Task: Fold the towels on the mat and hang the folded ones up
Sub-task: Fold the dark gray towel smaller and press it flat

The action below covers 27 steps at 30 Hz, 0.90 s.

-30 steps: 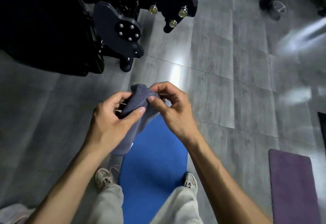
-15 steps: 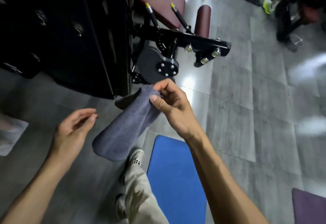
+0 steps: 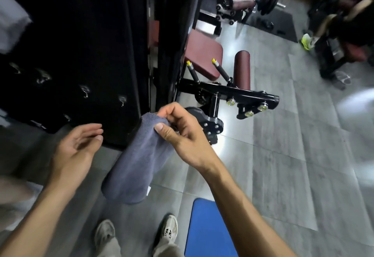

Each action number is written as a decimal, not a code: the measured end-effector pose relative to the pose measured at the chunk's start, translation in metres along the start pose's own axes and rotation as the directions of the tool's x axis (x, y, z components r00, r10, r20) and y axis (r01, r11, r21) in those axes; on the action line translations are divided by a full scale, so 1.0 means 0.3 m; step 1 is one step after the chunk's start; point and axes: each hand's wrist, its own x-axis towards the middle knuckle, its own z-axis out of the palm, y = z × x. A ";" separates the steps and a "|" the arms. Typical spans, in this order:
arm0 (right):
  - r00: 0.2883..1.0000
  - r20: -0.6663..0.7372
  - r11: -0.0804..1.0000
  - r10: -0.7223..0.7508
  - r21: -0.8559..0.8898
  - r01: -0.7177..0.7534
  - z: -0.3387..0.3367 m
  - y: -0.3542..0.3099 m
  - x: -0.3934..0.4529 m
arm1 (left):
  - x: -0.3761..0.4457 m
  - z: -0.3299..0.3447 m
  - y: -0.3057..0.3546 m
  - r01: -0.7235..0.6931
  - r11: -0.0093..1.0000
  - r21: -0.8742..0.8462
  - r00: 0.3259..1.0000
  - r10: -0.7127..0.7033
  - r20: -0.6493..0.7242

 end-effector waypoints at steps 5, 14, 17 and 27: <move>0.999 -0.041 0.999 -0.034 -0.015 0.034 0.132 -0.054 0.177 | 0.190 -0.166 -0.002 -0.042 0.998 0.041 0.999 0.043 -0.027; 0.977 -0.154 0.988 -0.150 -0.042 0.145 0.445 -0.171 0.507 | 0.491 -0.523 -0.016 -0.038 0.991 0.127 0.998 0.033 0.044; 0.963 -0.204 0.985 -0.174 -0.025 0.173 0.518 -0.187 0.596 | 0.556 -0.576 -0.012 -0.040 0.995 0.095 0.996 0.033 0.080; 0.951 -0.202 0.970 -0.233 0.027 0.243 0.594 -0.306 0.844 | 0.755 -0.658 0.172 -0.246 0.967 0.071 0.969 0.247 -0.007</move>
